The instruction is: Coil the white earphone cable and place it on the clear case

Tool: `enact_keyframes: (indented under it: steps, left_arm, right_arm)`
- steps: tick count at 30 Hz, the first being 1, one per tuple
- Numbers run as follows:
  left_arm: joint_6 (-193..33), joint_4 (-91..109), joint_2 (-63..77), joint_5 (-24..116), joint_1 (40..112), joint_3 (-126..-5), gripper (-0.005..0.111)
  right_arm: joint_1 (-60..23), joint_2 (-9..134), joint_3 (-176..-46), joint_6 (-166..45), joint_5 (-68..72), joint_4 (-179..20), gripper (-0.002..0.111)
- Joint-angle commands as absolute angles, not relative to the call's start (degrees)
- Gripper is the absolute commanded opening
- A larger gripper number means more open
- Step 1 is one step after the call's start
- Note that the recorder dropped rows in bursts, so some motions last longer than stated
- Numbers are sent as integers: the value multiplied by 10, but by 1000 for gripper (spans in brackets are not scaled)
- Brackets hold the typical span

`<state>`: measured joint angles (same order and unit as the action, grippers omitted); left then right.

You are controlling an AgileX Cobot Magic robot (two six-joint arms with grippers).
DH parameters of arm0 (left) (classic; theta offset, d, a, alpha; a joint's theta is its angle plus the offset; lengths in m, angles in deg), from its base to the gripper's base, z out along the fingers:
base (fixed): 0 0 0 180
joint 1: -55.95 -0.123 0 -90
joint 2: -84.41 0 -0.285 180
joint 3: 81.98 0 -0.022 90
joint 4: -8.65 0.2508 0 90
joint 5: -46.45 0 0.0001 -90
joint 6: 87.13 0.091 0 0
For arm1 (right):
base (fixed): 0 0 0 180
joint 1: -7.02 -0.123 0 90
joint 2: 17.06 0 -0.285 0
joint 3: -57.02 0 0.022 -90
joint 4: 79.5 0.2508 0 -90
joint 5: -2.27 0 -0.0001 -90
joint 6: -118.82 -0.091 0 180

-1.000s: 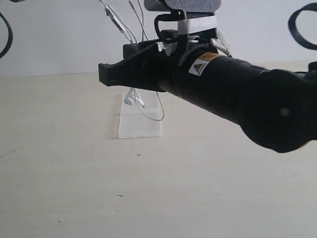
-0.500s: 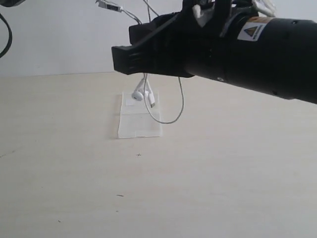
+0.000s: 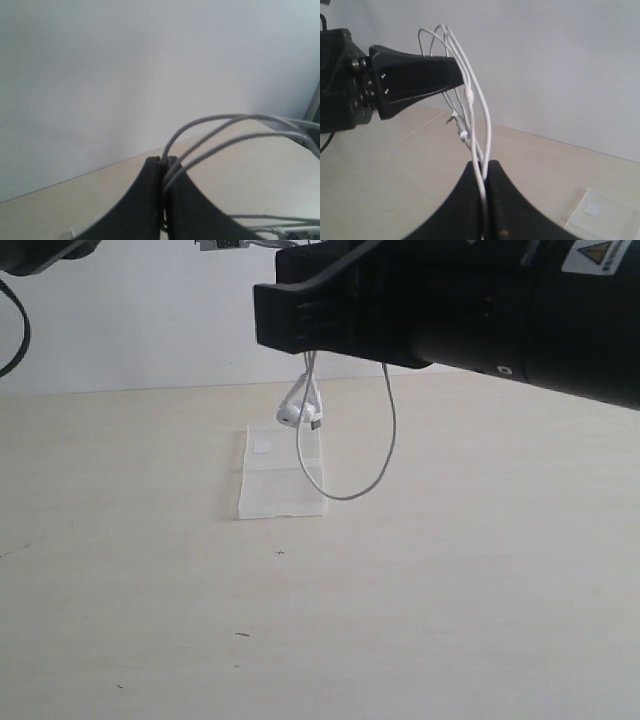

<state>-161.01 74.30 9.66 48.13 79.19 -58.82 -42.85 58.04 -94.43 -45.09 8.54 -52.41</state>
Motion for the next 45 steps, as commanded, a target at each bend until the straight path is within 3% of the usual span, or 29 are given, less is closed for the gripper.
enact_keyframes:
  steps: [1, 13, 22, 33, 36, 45]
  left_arm:
    - [-1618, 740, 100, 488, 794, -575, 0]
    - [-1664, 740, 93, 507, 794, -545, 0]
    - [-1684, 741, 40, 629, 794, -532, 0]
    - [-1680, 761, 9, 631, 794, -532, 1]
    - [-1679, 764, 9, 632, 794, -532, 9]
    - [-1682, 776, 9, 605, 794, -532, 50]
  right_arm:
    - [-430, 571, -949, -445, 88, -526, 0]
    - [-429, 558, -963, -442, 75, -526, 0]
    - [-395, 608, -1030, -442, 0, -526, 0]
    - [-372, 665, -1070, -444, -86, -560, 0]
    - [-372, 683, -1070, -444, -89, -574, 0]
    - [-361, 699, -1070, -451, -85, -606, 0]
